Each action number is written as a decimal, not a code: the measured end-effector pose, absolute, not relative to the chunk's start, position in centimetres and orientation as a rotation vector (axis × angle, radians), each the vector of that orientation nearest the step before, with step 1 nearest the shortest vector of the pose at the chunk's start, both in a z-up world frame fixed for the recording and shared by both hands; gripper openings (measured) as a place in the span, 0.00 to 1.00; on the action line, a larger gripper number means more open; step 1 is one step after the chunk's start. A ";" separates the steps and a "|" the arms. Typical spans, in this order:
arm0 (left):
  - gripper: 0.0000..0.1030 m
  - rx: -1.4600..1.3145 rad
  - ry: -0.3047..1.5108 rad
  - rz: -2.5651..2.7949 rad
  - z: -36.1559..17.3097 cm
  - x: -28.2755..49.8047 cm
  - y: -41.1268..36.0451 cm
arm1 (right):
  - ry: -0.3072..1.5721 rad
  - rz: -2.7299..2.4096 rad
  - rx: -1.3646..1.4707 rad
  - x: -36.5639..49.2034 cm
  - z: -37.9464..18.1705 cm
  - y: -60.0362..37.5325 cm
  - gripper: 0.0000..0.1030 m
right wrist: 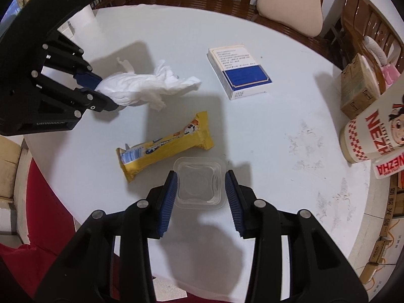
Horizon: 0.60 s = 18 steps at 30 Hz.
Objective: Collect trash
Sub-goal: 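Grasp the white tissue with the left tool while the right tool grasps the clear container, then carry the tissue and clear container down toward the white trash bag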
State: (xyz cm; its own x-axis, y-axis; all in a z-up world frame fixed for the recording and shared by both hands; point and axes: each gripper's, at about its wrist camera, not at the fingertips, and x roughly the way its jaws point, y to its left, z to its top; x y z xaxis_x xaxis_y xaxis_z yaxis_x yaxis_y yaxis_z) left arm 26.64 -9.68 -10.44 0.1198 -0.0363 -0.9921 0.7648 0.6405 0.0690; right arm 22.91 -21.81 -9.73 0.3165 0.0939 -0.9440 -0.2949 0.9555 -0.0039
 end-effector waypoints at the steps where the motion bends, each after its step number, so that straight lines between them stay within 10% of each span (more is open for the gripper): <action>1: 0.15 0.680 1.335 -0.648 -10.3 26.6 -9.4 | 1.219 0.254 -0.190 22.0 -9.3 -21.4 0.38; 18: 0.15 0.646 1.229 -0.628 -4.9 20.9 -5.4 | 1.127 0.230 -0.224 17.7 -3.7 -19.0 0.38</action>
State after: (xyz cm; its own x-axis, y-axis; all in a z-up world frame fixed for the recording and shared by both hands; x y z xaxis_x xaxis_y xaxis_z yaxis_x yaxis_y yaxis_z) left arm 20.88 -5.44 -4.88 0.2182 -0.0860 -0.9721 0.7373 0.6671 0.1065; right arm 17.75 -19.01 -3.71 0.4111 0.0680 -0.9090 -0.2932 0.9541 -0.0612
